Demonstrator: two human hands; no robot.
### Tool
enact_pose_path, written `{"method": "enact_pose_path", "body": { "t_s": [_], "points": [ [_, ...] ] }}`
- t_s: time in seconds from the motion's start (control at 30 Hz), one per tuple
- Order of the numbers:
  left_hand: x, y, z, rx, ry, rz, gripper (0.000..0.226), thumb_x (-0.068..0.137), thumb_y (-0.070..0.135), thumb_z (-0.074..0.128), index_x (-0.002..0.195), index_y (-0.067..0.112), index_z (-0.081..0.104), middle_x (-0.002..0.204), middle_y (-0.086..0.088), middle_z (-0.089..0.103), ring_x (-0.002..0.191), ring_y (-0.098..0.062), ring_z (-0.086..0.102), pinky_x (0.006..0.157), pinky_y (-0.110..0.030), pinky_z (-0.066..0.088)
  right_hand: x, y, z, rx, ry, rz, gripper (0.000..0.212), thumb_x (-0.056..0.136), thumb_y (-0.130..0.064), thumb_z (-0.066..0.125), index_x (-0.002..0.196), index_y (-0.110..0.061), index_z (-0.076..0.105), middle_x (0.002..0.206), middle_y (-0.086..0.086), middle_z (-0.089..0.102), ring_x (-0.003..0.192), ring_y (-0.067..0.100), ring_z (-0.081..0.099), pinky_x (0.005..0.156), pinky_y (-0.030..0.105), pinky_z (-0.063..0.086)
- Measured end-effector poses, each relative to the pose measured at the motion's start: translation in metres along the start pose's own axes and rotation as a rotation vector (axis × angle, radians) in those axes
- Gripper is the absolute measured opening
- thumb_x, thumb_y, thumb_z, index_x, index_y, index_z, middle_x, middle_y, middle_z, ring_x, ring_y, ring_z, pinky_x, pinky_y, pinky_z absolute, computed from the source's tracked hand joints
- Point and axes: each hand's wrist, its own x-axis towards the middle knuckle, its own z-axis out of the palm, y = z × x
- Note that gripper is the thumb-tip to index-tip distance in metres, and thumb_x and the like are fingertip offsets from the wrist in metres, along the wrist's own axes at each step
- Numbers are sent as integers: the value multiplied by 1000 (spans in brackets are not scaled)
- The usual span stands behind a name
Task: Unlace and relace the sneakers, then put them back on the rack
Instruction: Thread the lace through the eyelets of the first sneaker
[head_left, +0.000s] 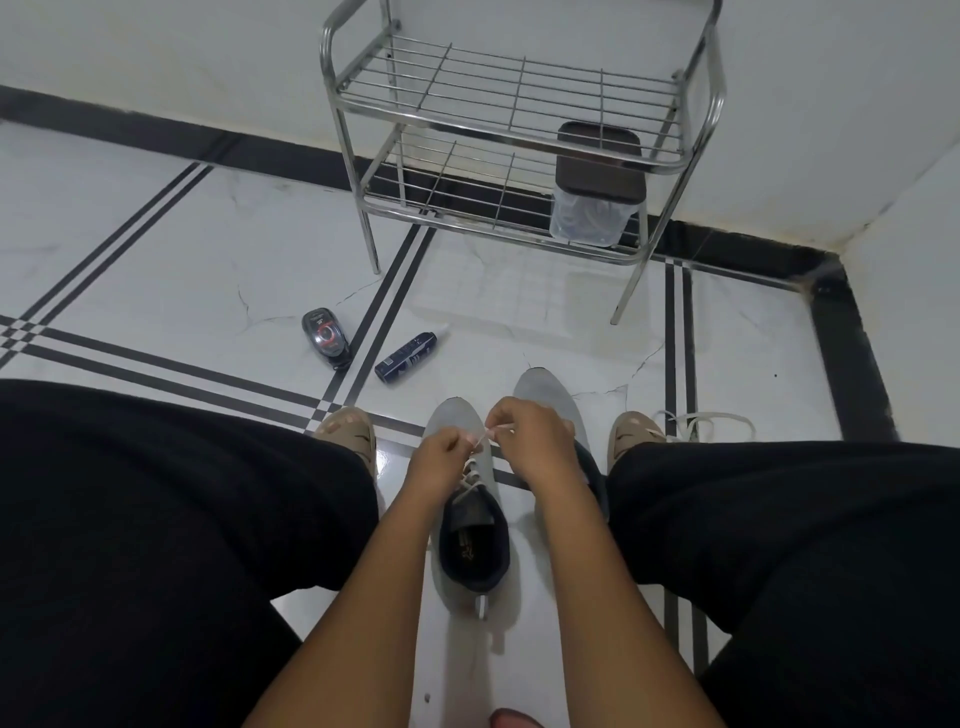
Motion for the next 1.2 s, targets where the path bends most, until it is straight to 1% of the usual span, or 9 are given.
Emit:
{"method": "enact_pose_path", "body": {
  "t_s": [0.13, 0.27, 0.4, 0.53, 0.7, 0.8, 0.9, 1.0, 1.2],
  "points": [
    [2, -6, -5, 63, 69, -63, 30, 101, 28, 40, 91, 9, 61, 80, -4, 57, 76, -19, 52, 62, -28, 38, 3, 9, -5, 123, -1, 93, 17, 92, -18, 58, 91, -27, 72, 96, -7, 72, 96, 17, 62, 94, 36, 44],
    [4, -3, -7, 75, -3, -46, 29, 100, 28, 40, 88, 13, 61, 86, -6, 62, 80, -20, 57, 63, -28, 41, -1, 10, -1, 242, -10, 102, 23, 90, -1, 54, 94, -16, 71, 99, 1, 71, 93, 16, 64, 78, 25, 49],
    [-1, 5, -5, -99, -75, -11, 24, 99, 27, 46, 89, 15, 64, 76, 0, 60, 70, -9, 55, 55, -14, 42, -2, 2, -1, 206, -67, 63, 34, 87, 4, 45, 93, -20, 69, 97, -3, 70, 88, 11, 62, 76, 26, 50],
    [1, 0, -7, -114, -117, -31, 21, 95, 26, 56, 80, 15, 66, 74, -1, 56, 74, -14, 52, 66, -23, 40, -1, 5, 4, 242, -14, 100, 27, 88, 1, 50, 91, -20, 66, 95, -3, 68, 87, 13, 62, 75, 29, 52],
    [-1, 3, -5, -169, -121, -63, 17, 92, 23, 60, 87, 8, 65, 76, -4, 57, 73, -14, 52, 55, -17, 39, 0, 10, 14, 373, 10, 164, 22, 86, -4, 60, 81, -26, 62, 79, -13, 61, 84, 12, 62, 80, 33, 54],
    [1, -2, -3, -52, -29, -103, 20, 92, 23, 59, 76, 11, 58, 72, -3, 58, 67, -13, 53, 57, -21, 40, -2, 18, 22, 403, 57, 249, 23, 89, -2, 50, 95, -18, 66, 95, -1, 66, 98, 22, 64, 87, 34, 53],
    [1, -10, 1, 213, 35, -145, 30, 96, 27, 52, 69, 14, 53, 73, -2, 57, 73, -20, 54, 65, -28, 38, -11, 33, 31, 87, -160, 269, 29, 89, -7, 53, 116, -7, 64, 120, 11, 63, 111, 29, 58, 93, 33, 49],
    [-4, -19, 14, 365, 48, -181, 23, 97, 24, 46, 94, 9, 63, 97, -10, 65, 94, -29, 59, 77, -30, 43, -25, 43, 55, -15, -315, 290, 28, 83, -21, 66, 110, -14, 67, 113, 10, 66, 105, 28, 61, 88, 33, 51],
    [-15, -28, 25, 549, 17, -124, 22, 94, 26, 53, 109, 21, 68, 105, -9, 67, 97, -26, 61, 77, -30, 45, -28, 58, 70, 178, -226, 346, 21, 91, -15, 57, 106, -15, 72, 104, 9, 70, 100, 25, 62, 76, 22, 43]
  ]
}}
